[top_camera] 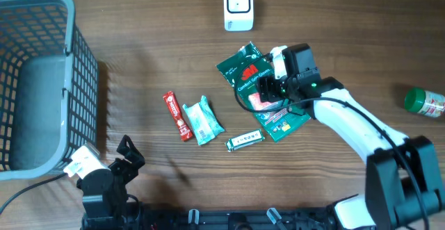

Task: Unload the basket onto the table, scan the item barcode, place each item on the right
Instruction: 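Grasp the red-white packet on the gloves pack with right gripper, then hold the red-white packet up in front of the scanner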

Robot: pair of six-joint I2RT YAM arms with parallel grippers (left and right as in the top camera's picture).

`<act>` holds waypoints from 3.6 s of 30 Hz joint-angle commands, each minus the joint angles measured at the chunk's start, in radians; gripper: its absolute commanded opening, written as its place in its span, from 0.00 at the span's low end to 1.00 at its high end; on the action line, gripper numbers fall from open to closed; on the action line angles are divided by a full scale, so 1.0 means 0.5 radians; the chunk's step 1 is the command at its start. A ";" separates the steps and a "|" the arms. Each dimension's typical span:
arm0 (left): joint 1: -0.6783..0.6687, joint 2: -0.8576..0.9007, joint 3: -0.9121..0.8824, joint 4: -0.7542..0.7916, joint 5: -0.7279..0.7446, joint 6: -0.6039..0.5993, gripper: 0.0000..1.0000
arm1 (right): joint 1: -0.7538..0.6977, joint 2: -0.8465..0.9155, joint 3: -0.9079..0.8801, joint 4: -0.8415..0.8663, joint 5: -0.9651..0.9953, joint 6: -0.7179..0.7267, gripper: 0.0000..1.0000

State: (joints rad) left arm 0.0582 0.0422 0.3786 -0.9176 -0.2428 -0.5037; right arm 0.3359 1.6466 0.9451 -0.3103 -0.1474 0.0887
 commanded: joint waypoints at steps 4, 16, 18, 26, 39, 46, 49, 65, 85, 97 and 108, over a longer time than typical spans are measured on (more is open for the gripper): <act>-0.008 -0.007 -0.014 0.006 -0.033 -0.019 1.00 | -0.004 0.231 0.009 -0.070 -0.129 0.056 0.62; -0.008 -0.007 -0.013 0.006 -0.033 -0.018 1.00 | -0.008 -0.023 0.128 -0.342 -0.180 0.173 0.83; -0.008 -0.007 -0.014 0.006 -0.033 -0.019 1.00 | -0.008 -0.012 0.103 -0.340 -0.171 0.120 0.83; -0.008 -0.007 -0.014 0.006 -0.033 -0.019 1.00 | -0.008 0.167 -0.006 -0.268 -0.182 -0.334 0.44; -0.008 -0.007 -0.014 0.005 -0.033 -0.018 1.00 | -0.009 0.229 0.127 -0.004 -0.220 -0.001 0.04; -0.008 -0.007 -0.014 0.005 -0.033 -0.019 1.00 | -0.003 0.064 0.143 1.401 -1.588 0.150 0.04; -0.008 -0.007 -0.014 0.006 -0.033 -0.019 1.00 | -0.003 0.064 0.143 1.533 -2.170 -0.446 0.04; -0.008 -0.007 -0.014 0.005 -0.033 -0.018 1.00 | -0.005 0.065 0.142 1.208 -1.255 1.694 0.04; -0.008 -0.007 -0.014 0.006 -0.033 -0.019 1.00 | -0.040 0.388 0.234 1.559 -0.771 3.966 0.04; -0.008 -0.007 -0.014 0.006 -0.033 -0.019 1.00 | -0.086 1.289 1.408 1.378 -0.718 3.966 0.04; -0.008 -0.007 -0.014 0.006 -0.033 -0.019 1.00 | -0.120 1.369 1.420 1.315 -0.764 3.835 0.04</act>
State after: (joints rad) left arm 0.0582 0.0422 0.3786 -0.9173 -0.2428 -0.5041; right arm 0.2821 2.3135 1.6249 0.3435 -0.4965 2.0644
